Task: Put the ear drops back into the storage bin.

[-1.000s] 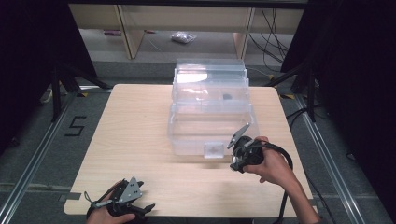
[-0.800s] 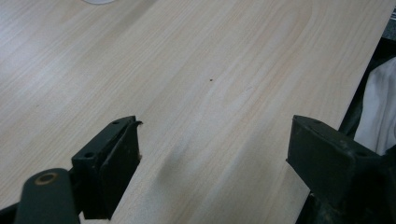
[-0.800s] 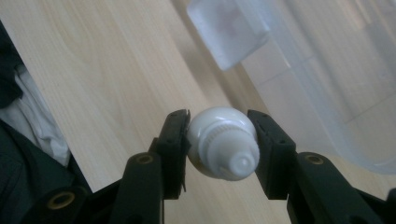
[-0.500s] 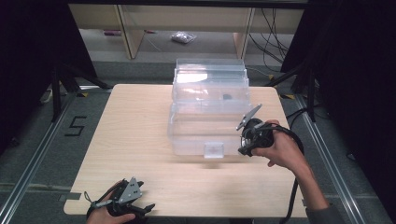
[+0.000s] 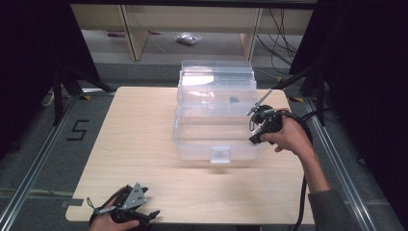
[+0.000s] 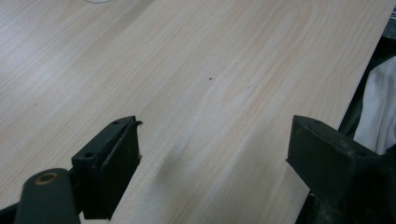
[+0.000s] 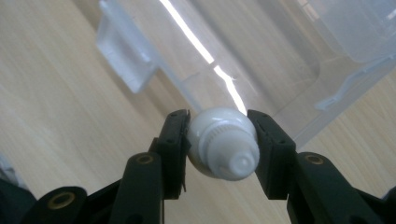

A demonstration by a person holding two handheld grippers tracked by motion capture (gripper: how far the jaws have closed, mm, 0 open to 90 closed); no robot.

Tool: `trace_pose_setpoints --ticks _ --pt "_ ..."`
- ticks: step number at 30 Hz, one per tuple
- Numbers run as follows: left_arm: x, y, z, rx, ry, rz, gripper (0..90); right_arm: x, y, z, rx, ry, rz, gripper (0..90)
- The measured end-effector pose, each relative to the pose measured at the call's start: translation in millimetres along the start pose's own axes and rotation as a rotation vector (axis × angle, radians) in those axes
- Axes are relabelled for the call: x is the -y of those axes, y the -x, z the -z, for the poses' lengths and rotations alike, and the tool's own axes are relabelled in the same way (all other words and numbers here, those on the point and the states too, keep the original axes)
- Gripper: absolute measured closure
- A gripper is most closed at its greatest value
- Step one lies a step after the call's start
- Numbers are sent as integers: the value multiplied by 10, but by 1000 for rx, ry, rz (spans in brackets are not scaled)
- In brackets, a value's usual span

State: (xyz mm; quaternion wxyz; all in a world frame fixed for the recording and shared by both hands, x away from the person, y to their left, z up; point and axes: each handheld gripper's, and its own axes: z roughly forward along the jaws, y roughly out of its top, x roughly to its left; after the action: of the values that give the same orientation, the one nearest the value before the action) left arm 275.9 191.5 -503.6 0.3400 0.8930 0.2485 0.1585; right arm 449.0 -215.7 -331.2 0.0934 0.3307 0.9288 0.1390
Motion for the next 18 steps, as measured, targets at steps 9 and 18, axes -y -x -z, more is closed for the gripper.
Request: trace_pose_setpoints --ticks 9,18 --pt "-4 -5 1 2 2 -13 164 -42 257 -179 4 -39 -66 603" --pt "-1 -2 -1 4 1 -7 164 -117 351 -412 -4 -80 -90 603"
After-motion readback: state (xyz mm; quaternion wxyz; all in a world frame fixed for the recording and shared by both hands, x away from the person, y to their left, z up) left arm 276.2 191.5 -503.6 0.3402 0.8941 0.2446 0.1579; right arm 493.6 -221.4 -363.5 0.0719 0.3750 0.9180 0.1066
